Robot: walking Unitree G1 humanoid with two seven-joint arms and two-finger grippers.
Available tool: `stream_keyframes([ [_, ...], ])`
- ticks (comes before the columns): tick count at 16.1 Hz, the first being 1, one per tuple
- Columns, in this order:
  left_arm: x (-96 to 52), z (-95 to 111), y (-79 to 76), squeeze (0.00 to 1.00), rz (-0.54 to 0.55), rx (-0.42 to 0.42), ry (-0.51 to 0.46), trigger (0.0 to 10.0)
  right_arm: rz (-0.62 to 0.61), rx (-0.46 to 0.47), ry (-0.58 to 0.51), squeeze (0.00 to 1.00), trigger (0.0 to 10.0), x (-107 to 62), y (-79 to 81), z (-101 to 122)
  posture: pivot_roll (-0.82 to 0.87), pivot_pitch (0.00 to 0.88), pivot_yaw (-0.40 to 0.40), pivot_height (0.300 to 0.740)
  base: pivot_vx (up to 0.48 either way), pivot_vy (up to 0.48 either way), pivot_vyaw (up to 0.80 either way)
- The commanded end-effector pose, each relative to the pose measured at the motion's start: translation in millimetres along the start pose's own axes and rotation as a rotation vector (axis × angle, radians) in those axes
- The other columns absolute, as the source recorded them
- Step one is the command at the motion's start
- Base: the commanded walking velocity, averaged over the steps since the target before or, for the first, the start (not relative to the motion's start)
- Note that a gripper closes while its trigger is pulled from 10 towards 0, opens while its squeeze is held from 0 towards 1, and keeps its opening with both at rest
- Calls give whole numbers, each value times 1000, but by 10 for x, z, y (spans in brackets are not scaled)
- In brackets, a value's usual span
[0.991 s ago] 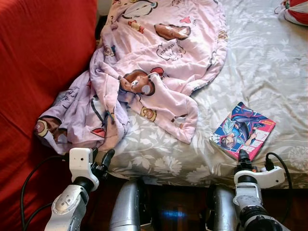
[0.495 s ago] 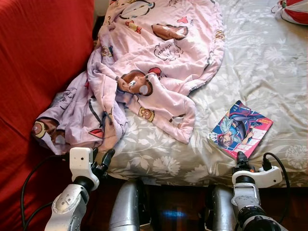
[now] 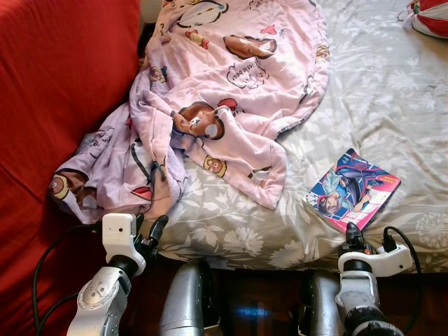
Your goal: Clean up the room
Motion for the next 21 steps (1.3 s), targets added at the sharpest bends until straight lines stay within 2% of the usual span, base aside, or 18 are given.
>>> stream_keyframes([
  [1,-33,-93,44,0,12,2,34,10000,-140,25,58,0,0,-227,-320,-199,172,268,107,587,0,0,0],
  [3,-16,-103,43,0,13,-1,33,10000,-320,1,15,0,0,-422,-637,-178,164,261,103,587,0,0,0],
  [6,-1,-112,45,0,15,-2,31,10000,-468,-33,-34,0,0,-545,-849,-90,158,254,100,587,0,0,0],
  [7,8,-116,47,0,16,-3,29,10000,-526,-93,-70,0,0,-561,-905,13,152,249,97,587,0,0,0],
  [8,18,-119,50,0,17,-4,26,10000,-539,-162,-109,0,0,-528,-893,131,150,246,95,587,0,0,0],
  [11,42,-134,42,0,17,-8,23,10000,-476,-360,-221,0,0,-357,-663,433,141,238,91,587,0,0,0],
  [12,48,-140,37,0,16,-10,22,10000,-448,-416,-246,0,0,-313,-576,488,132,235,88,587,0,0,0],
  [13,63,-154,24,0,15,-13,20,10000,-400,-544,-286,0,0,-245,-395,557,130,231,84,587,0,0,0],
  [16,70,-163,20,0,17,-17,14,10000,-325,-812,-334,0,0,-235,-165,560,131,230,81,587,0,0,0],
  [17,69,-165,21,0,17,-17,14,10000,-309,-852,-338,0,0,-235,-133,548,130,231,79,587,0,0,0],
  [18,61,-174,25,0,18,-17,13,10000,-256,-942,-305,0,0,-231,-70,444,128,232,76,587,0,0,0],
  [20,55,-184,27,0,19,-17,13,10000,-217,-966,-267,0,0,-233,-42,346,128,233,74,587,0,0,0],
  [21,48,-194,24,0,20,-19,13,10000,-280,-752,-174,0,0,-256,-124,192,121,234,71,587,0,0,0],
])
Point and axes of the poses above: a point about 5 cm out from each wrist's last joint towards the gripper, its own x axis pointing out of the wrist towards the gripper, its own z axis along the axis of the wrist's last joint, y = z × x, the point moved 2 cm from there along x, pointing out of the wrist towards the gripper, and after that the axes turned 13 degrees about -x, right-handed, at the moved point
